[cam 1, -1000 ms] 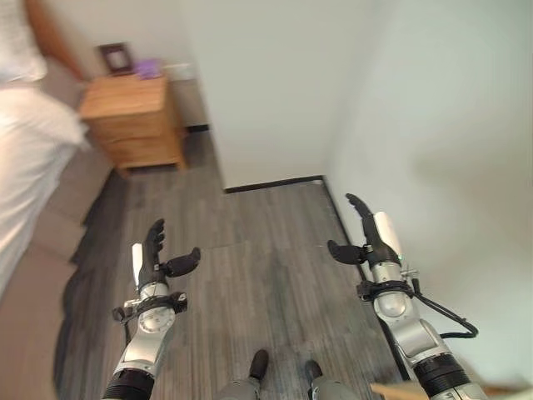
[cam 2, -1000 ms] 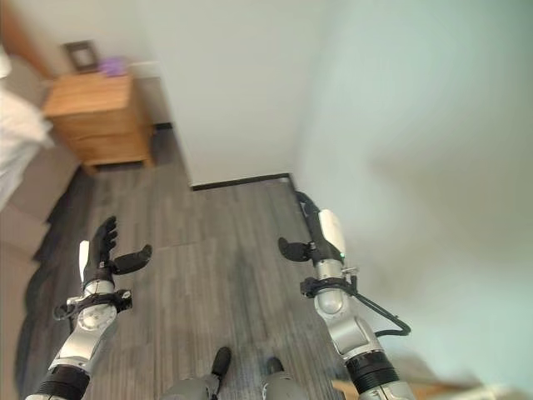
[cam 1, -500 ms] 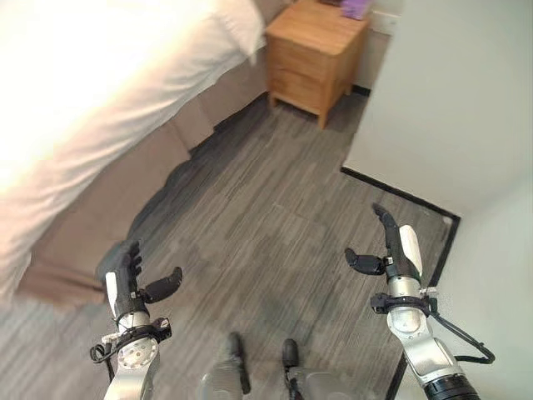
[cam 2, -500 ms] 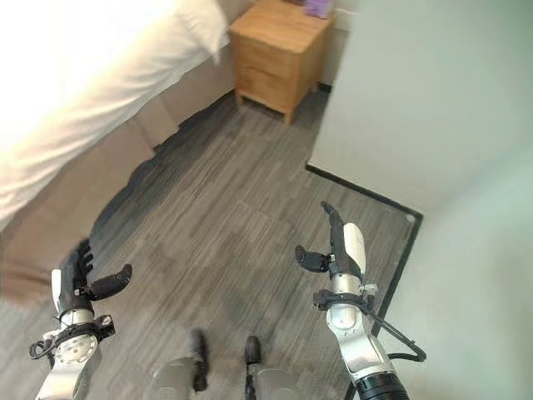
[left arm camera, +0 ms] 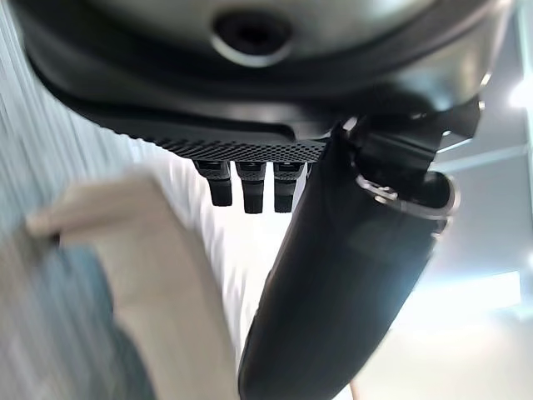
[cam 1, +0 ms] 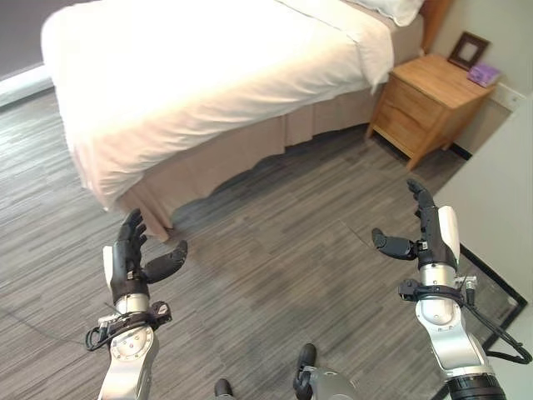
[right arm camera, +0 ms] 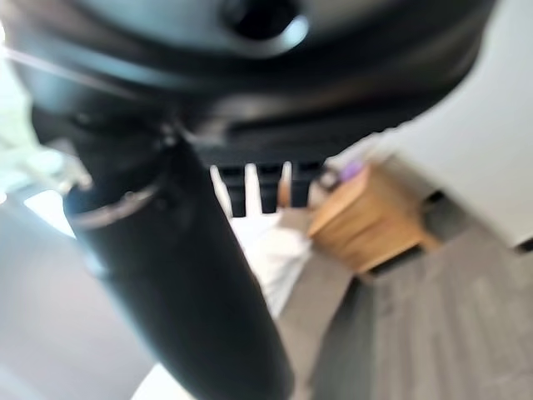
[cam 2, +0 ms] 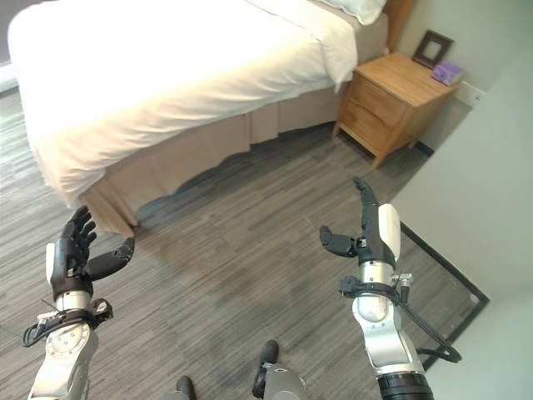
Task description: Pick up bed clothes into laundry basket.
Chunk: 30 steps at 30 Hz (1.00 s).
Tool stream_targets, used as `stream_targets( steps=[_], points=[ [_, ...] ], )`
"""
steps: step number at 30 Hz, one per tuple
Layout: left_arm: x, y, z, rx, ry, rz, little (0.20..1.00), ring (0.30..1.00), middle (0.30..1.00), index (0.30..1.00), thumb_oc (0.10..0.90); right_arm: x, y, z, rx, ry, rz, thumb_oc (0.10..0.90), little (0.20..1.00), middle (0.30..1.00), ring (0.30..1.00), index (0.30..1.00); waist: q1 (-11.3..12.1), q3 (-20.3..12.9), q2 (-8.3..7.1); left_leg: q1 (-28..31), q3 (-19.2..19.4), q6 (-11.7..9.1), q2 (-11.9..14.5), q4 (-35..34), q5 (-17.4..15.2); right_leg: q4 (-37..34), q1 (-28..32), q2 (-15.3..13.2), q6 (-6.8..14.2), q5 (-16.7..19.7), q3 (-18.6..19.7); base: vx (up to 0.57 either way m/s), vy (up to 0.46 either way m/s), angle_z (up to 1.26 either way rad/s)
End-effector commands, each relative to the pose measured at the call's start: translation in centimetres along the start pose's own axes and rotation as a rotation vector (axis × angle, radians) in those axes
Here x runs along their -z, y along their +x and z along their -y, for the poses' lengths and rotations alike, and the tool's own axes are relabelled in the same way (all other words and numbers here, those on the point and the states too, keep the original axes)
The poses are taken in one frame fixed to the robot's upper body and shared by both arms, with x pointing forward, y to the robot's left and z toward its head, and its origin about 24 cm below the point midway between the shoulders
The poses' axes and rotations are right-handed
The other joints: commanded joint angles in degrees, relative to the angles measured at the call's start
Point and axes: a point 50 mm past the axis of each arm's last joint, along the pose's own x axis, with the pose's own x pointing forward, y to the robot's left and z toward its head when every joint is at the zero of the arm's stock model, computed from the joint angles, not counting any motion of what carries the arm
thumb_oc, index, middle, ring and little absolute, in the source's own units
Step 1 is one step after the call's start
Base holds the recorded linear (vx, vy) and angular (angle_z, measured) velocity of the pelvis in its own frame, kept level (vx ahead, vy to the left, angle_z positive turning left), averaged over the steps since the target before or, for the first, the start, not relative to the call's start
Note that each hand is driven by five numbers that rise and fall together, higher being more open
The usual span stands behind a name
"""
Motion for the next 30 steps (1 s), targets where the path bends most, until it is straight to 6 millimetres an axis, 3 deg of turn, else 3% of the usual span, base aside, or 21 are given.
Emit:
stream_targets(
  steps=[1,4,5,6,8,10,18,24,30],
  points=[
    [-7.2,1.3,-1.3,0.002,0.041,0.383,0.900,0.900,0.900,0.900,0.800,-5.7,1.5,1.1,0.097,0.166,0.274,0.800,0.900,0.900,0.900,0.900,0.4,-2.4,-3.07,0.1,-3.1,0.6,1.9,-0.9,-7.1,6.1,-0.1,-3.9,9.3,-1.4,9.5,-0.05,0.019,0.53],
    [-7.9,1.2,-0.1,0.047,0.015,0.417,0.900,0.900,0.900,0.900,0.800,-6.3,1.1,1.3,0.103,0.195,0.309,0.800,0.900,0.900,0.900,0.900,-0.6,-2.2,-3.29,-1.2,-7.4,1.1,0.8,-0.9,-6.9,2.6,0.7,1.5,7.8,-5.3,18.7,-0.02,0.014,0.58],
    [-8.4,1.3,0.4,0.074,-0.017,0.438,0.900,0.900,0.900,0.900,0.800,-7.0,1.1,1.8,0.114,0.235,0.344,0.800,0.900,0.900,0.900,0.900,-1.4,-2.4,-3.44,-1.8,-9.7,1.3,0.0,-0.9,-6.8,1.0,1.6,3.6,7.0,-5.7,23.5,0.01,-0.004,0.95],
    [-8.6,1.3,0.6,0.081,-0.040,0.442,0.900,0.900,0.900,0.900,0.800,-7.3,1.2,1.9,0.117,0.260,0.355,0.800,0.900,0.900,0.900,0.900,-1.5,-2.6,-3.53,-2.1,-10.4,1.4,-0.2,-0.9,-6.8,-0.8,2.5,4.2,6.4,-6.7,24.9,0.02,-0.019,1.03],
    [-8.6,1.4,0.7,0.088,-0.052,0.438,0.900,0.900,0.900,0.900,0.800,-7.5,1.1,2.0,0.110,0.289,0.363,0.800,0.900,0.900,0.900,0.900,-1.7,-2.8,-3.71,-2.2,-11.3,1.5,-0.6,-0.9,-6.8,-3.3,3.9,5.0,5.4,-7.9,25.9,0.05,-0.004,0.52],
    [-8.4,1.3,0.6,0.101,-0.063,0.431,0.900,0.900,0.900,0.900,0.800,-8.5,1.4,1.8,0.079,0.417,0.399,0.800,0.900,0.900,0.900,0.900,-1.2,-4.1,-4.32,-2.1,-11.7,1.3,-1.5,-0.9,-7.0,-9.7,6.9,3.8,5.3,-7.0,26.4,0.10,-0.035,0.36],
    [-6.1,0.2,0.1,0.122,-0.112,0.315,0.900,0.900,0.900,0.900,0.800,-8.5,1.1,0.2,-0.063,0.711,0.360,0.800,0.900,0.900,0.900,0.900,-0.7,-5.7,-4.42,-0.7,-11.2,0.6,-0.5,-0.9,-7.2,-15.1,10.6,3.2,5.6,-4.9,27.0,0.05,-0.050,-0.07],
    [-5.1,-0.4,-0.6,0.114,-0.118,0.264,0.900,0.900,0.900,0.900,0.800,-7.9,0.6,-0.2,-0.113,0.708,0.332,0.800,0.900,0.900,0.900,0.900,-0.8,-6.3,-4.12,0.0,-11.5,0.1,0.2,-0.9,-7.3,-16.4,12.1,3.2,5.3,-5.1,25.5,0.01,-0.034,0.01],
    [-5.7,-0.3,-1.3,0.092,-0.019,0.306,0.900,0.900,0.900,0.900,0.800,-7.3,0.4,-0.4,-0.138,0.687,0.309,0.800,0.900,0.900,0.900,0.900,-1.2,-6.3,-4.03,0.0,-11.6,-0.2,0.6,-0.9,-7.3,-16.8,12.3,3.3,5.1,-5.1,25.0,0.00,-0.022,0.02]
  ],
)
